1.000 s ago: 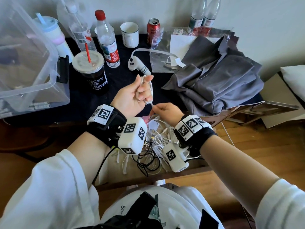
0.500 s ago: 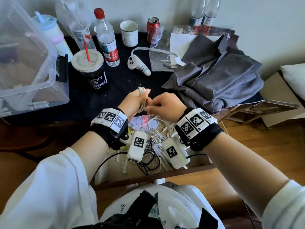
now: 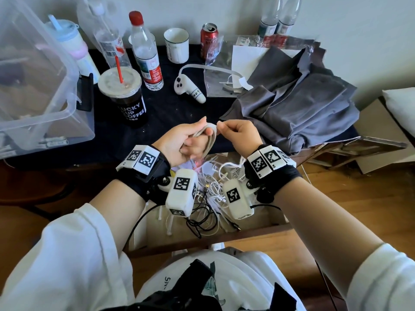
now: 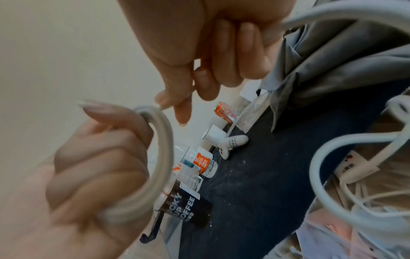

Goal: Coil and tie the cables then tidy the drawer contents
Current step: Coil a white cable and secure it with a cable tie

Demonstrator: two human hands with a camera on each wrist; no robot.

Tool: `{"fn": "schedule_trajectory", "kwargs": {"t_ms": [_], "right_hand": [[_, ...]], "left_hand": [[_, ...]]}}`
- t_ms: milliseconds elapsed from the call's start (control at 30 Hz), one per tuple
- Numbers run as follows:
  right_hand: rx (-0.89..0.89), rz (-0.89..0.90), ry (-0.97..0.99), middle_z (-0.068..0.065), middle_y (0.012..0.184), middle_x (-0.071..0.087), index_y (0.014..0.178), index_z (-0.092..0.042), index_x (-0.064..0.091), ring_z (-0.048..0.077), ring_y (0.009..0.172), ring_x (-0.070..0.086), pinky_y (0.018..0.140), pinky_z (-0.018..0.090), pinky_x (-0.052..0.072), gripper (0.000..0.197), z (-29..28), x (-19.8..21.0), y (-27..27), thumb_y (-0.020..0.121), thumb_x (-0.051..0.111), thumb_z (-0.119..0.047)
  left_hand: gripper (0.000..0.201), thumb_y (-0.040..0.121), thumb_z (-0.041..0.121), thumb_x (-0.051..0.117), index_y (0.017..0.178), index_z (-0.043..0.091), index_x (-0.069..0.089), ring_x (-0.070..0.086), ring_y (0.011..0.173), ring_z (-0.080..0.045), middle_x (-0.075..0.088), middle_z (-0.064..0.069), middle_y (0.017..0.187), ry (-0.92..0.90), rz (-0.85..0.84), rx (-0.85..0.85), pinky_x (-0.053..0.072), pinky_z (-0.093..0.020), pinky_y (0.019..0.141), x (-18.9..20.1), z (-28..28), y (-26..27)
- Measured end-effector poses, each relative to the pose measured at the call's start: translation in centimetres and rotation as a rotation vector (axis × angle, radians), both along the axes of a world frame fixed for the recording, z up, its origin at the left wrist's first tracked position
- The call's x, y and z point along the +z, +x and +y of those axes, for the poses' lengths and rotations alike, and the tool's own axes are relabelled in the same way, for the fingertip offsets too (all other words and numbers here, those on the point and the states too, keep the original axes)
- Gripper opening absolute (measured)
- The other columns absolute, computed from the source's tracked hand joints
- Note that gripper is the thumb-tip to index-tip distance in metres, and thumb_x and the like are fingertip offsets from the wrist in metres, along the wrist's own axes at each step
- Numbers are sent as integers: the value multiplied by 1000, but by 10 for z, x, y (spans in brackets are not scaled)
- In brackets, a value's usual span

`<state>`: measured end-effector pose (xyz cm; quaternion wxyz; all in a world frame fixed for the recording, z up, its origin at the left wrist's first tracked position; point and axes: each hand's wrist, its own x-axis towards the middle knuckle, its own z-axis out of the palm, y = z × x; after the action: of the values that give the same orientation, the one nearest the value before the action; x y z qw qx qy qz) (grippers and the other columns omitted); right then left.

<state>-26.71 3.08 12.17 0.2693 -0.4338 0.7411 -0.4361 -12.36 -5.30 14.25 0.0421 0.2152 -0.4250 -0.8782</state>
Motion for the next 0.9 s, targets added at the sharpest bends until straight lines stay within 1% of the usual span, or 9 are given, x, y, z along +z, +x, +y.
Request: {"fn": "schedule_trajectory", "kwargs": {"t_ms": [100, 167, 233, 333, 467, 667, 733, 800, 900], "right_hand": [[-6, -32, 64, -21, 46, 53, 65, -30, 62, -4, 50, 48, 63, 22, 36, 32, 1, -11, 3, 95, 52, -29], [25, -31, 124, -21, 51, 55, 70, -28, 66, -5, 54, 50, 65, 18, 38, 29, 5, -15, 6, 95, 51, -29], [121, -23, 184, -24, 60, 58, 86, -22, 72, -9, 60, 53, 64, 10, 38, 24, 8, -15, 14, 95, 51, -27], [242, 34, 250, -14, 74, 61, 102, -19, 71, -2, 66, 53, 62, 5, 37, 25, 7, -8, 27, 95, 50, -30], [317, 180, 284, 13, 72, 59, 94, -6, 70, 10, 61, 44, 55, 16, 33, 31, 7, 3, 31, 94, 53, -32], [311, 272, 284, 6, 74, 61, 91, -11, 73, 13, 69, 51, 64, 26, 40, 21, 11, 11, 35, 90, 59, -27], [302, 256, 250, 6, 72, 64, 90, -10, 73, 11, 64, 49, 59, 20, 37, 21, 12, 10, 36, 89, 61, -27], [282, 255, 224, -4, 60, 57, 86, -10, 74, 8, 55, 45, 53, 14, 33, 20, 13, 9, 37, 88, 63, -27], [253, 278, 215, -6, 58, 56, 79, -14, 74, 8, 56, 47, 57, 23, 39, 18, 12, 11, 34, 84, 67, -29]], "left_hand": [[37, 101, 32, 22, 79, 11, 45, 23, 31, -3, 33, 11, 40, 111, 181, 109, 33, -17, 40, 6, -1, -2], [35, 101, 27, 22, 85, 10, 49, 31, 37, -4, 37, 9, 46, 172, 281, 180, 36, -17, 47, 9, -2, -5], [33, 101, 24, 23, 92, 10, 51, 35, 42, -4, 40, 9, 51, 157, 297, 238, 38, -17, 53, 11, -4, -11], [31, 103, 21, 24, 105, 7, 51, 39, 46, -4, 43, 10, 54, 9, 198, 336, 40, -18, 59, 9, -2, -19], [25, 103, 15, 29, 116, 2, 45, 47, 48, -6, 50, 6, 56, -61, 68, 444, 43, -18, 57, -1, 0, -21], [14, 101, 15, 37, 98, 13, 51, 59, 52, -6, 61, 3, 61, -308, -146, 385, 49, -20, 51, -9, 0, -15], [14, 101, 18, 38, 95, 15, 51, 59, 51, -4, 64, 7, 56, -357, -205, 341, 48, -19, 51, -10, 1, -12], [19, 101, 19, 39, 89, 16, 52, 57, 52, -6, 64, 9, 54, -419, -268, 303, 47, -19, 52, -12, 0, -10], [24, 100, 20, 43, 82, 11, 54, 54, 59, -13, 61, -1, 65, -569, -377, 197, 44, -22, 57, -21, -3, -8]]}}
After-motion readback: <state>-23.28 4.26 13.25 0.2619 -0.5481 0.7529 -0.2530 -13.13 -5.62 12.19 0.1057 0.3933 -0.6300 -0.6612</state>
